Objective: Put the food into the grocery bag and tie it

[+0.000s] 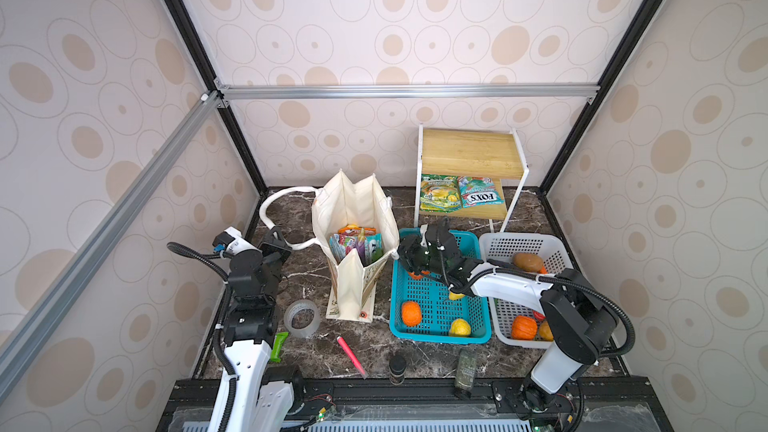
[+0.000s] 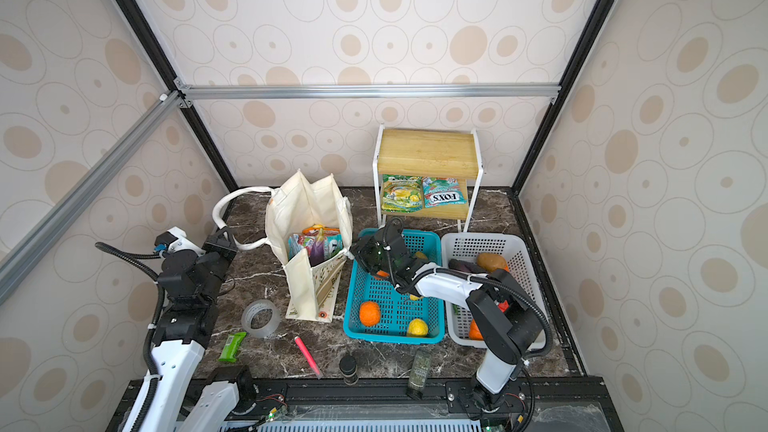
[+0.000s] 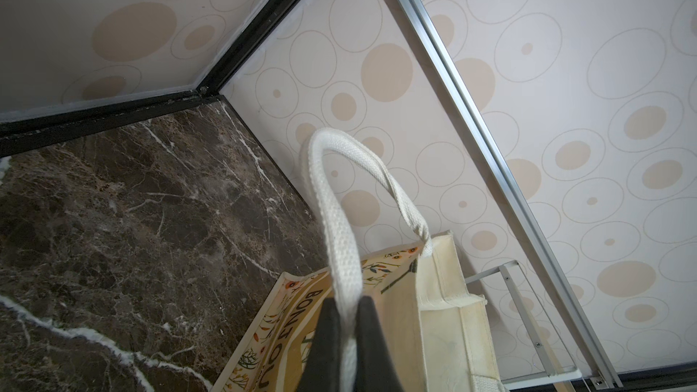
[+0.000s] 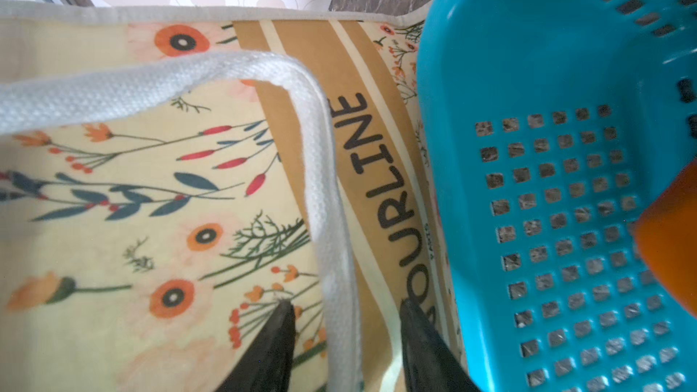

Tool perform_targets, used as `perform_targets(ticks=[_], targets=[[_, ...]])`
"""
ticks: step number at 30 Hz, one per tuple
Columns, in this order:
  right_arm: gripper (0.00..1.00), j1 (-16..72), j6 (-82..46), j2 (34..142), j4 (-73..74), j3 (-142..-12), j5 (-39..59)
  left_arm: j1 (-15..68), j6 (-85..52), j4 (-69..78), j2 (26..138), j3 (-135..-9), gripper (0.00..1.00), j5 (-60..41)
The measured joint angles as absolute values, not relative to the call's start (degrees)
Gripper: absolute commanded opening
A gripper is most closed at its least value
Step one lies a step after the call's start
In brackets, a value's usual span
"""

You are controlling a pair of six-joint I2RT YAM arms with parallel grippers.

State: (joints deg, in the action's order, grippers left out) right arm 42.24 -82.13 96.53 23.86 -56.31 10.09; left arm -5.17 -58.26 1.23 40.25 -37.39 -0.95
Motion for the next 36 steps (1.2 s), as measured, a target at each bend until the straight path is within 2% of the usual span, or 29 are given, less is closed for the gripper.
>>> perform_targets(ticks=[3,8,12,17,21,29,36], targets=[[0.32,42.96,-83.33,97.97,25.65,-57.89,8.97,-5.17,-58.57,1.3,40.21,-37.04,0.0,-0.97],[0.0,43.79,-84.84,99.63,29.21,-58.17,6.68,-5.17,-58.72,1.26,40.18,-36.88,0.0,-0.97],[0.0,43.55,-82.13,97.69,27.09,-57.17,4.16,-5.17,-58.43,1.15,39.97,-36.88,0.0,-0.93],[0.0,42.52,-72.01,89.27,14.9,-58.06,-0.4,-5.17,-55.77,0.67,39.99,-37.95,0.0,-1.02],[0.0,41.43,-59.92,85.14,2.2,-66.26,-4.08,-5.17,-52.14,0.54,42.15,-42.28,0.0,-3.36],[0.0,41.3,-36.8,89.91,-16.56,-92.62,-2.33,-1.98,-48.34,2.35,49.32,-49.52,0.0,-11.05],[0.0,43.16,-27.46,98.5,-20.69,-102.67,6.55,8.23,-45.17,1.98,56.21,-56.66,0.0,-13.17]])
